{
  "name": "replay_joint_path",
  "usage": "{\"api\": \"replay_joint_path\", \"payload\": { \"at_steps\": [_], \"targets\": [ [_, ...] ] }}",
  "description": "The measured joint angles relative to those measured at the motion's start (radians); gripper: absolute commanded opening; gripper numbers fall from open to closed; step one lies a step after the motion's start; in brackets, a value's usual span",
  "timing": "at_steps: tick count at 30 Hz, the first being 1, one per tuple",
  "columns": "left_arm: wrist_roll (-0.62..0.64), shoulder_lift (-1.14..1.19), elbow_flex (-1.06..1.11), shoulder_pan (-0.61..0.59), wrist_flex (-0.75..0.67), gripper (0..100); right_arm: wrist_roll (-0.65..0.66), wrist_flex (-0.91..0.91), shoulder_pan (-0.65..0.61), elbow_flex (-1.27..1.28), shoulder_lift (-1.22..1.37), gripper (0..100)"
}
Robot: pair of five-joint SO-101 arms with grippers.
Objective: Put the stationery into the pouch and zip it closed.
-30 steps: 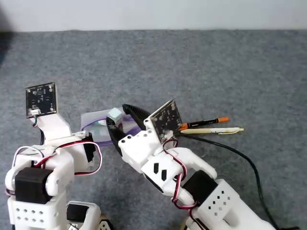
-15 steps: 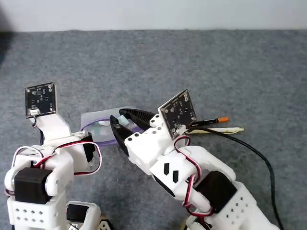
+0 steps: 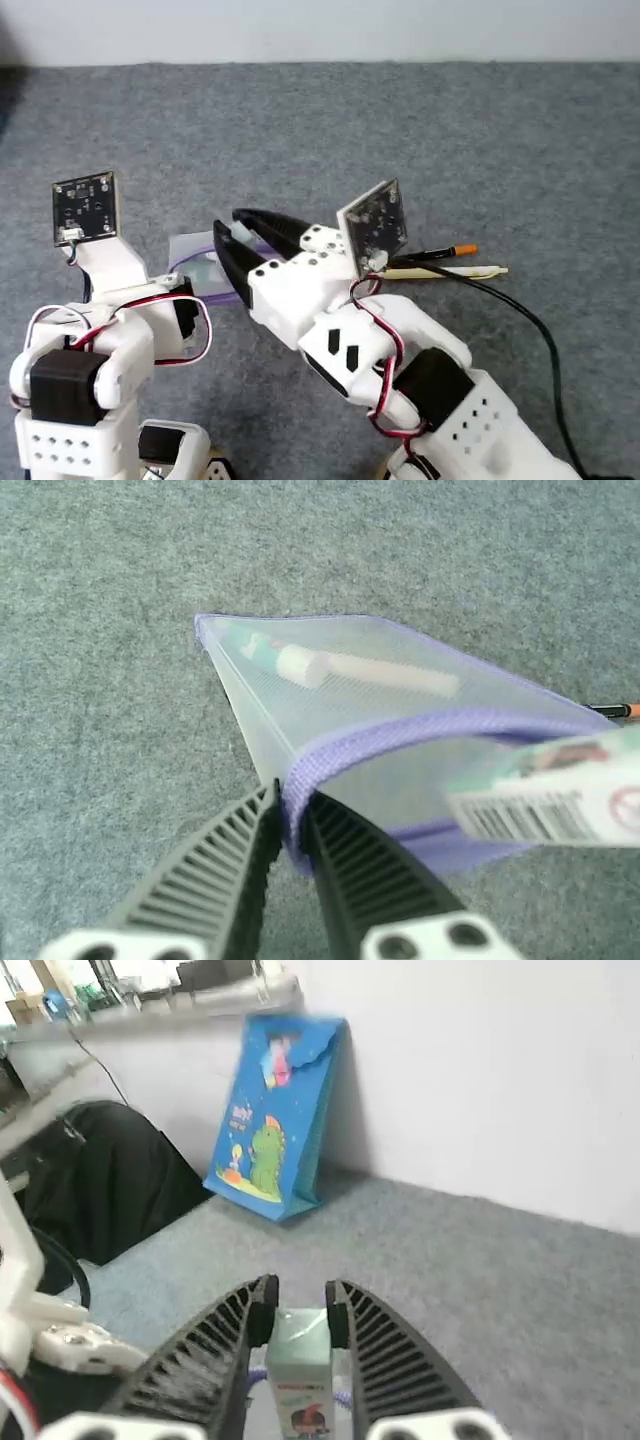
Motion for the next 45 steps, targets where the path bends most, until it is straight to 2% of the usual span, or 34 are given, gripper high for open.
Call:
{"api": "replay_joint_path", "payload": {
  "at_steps": [6, 8, 11, 13, 20, 26, 29, 33, 39, 45],
  "targets": [
    [0.000, 0.000, 0.000, 0.000, 0.000, 1, 0.018, -0.031, 0.000, 0.078, 0.086, 2.7],
    [0.000, 0.000, 0.000, 0.000, 0.000, 1, 0.018, -0.034, 0.000, 0.114, 0.100, 8.0],
    [0.000, 0.002, 0.000, 0.000, 0.000, 1, 0.046, -0.041, -0.002, 0.152, 0.081, 21.1],
    [0.000, 0.002, 0.000, 0.000, 0.000, 1, 0.061, -0.037, -0.003, 0.172, 0.072, 25.0],
    [0.000, 0.003, 0.000, 0.000, 0.000, 1, 0.117, -0.021, 0.002, 0.183, -0.026, 13.7],
    [0.000, 0.003, 0.000, 0.000, 0.000, 1, 0.120, 0.216, 0.015, 0.141, -0.118, 7.6],
    [0.000, 0.003, 0.000, 0.000, 0.000, 1, 0.127, 0.371, 0.083, 0.071, -0.118, 1.3],
    [0.000, 0.003, 0.000, 0.000, 0.000, 1, 0.144, 0.551, 0.221, -0.021, -0.074, 1.4],
    [0.000, 0.003, 0.000, 0.000, 0.000, 1, 0.295, 0.733, 0.434, -0.114, 0.058, 1.4],
    [0.000, 0.003, 0.000, 0.000, 0.000, 1, 0.468, 0.850, 0.582, -0.115, 0.235, 2.0]
  ]
}}
